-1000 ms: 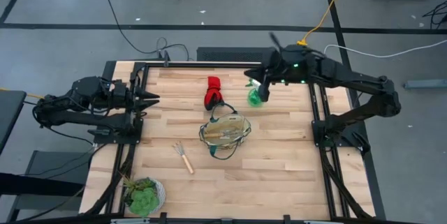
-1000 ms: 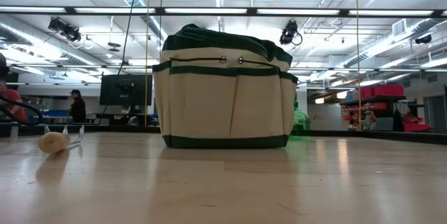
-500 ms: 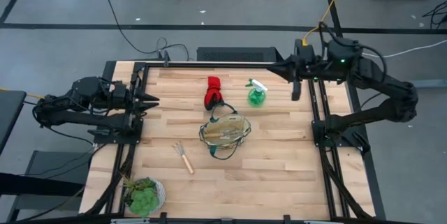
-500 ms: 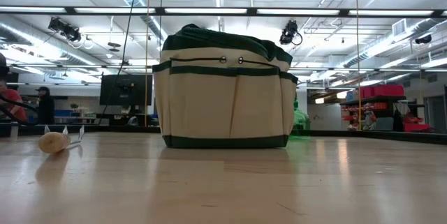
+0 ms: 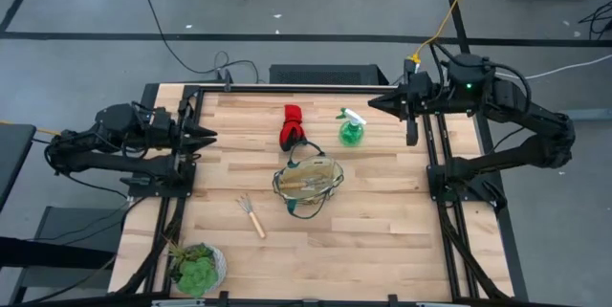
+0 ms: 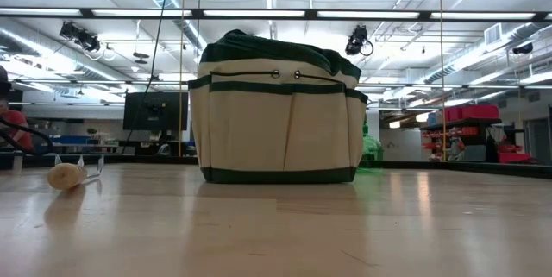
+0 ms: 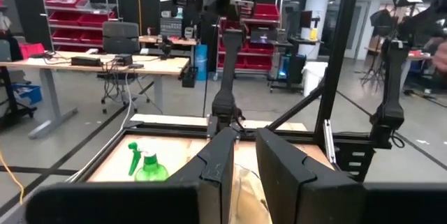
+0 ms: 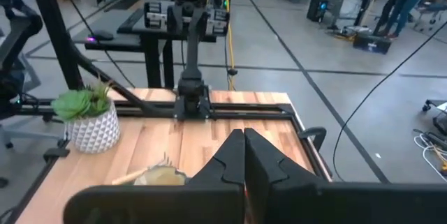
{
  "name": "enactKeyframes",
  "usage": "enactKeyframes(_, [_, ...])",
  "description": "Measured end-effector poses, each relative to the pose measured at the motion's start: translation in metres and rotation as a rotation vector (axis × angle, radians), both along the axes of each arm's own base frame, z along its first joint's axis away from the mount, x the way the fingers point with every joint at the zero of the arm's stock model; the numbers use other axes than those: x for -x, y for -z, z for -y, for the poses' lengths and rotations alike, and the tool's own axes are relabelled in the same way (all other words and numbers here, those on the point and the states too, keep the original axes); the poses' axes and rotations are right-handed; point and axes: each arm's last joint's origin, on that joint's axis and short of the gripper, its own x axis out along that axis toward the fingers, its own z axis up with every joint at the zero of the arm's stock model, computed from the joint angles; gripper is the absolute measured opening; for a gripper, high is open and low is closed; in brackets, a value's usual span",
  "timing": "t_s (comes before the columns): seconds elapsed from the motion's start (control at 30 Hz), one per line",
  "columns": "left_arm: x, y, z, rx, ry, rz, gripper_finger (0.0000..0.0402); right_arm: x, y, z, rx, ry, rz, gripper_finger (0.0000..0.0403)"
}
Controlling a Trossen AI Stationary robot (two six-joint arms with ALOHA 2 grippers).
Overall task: Pick & Place Garden tools in Gardening bag
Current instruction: Put the light brown trowel into the light brown and green gardening bag
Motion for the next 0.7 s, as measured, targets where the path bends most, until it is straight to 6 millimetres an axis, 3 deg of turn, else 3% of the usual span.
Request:
enactKeyframes(0.37, [-0.022,-0.003,0.000,-0.006,-0.014,0.001,0.0071,-0.001,0.038,0.000,-0.046,0.010,0.049,0.0001])
enactKeyframes(0.7, [-0.057,0.003,0.002,-0.012,0.062,-0.055,0.0071,0.014,0.043,-0.002,-0.109,0.041,0.119,0.0001])
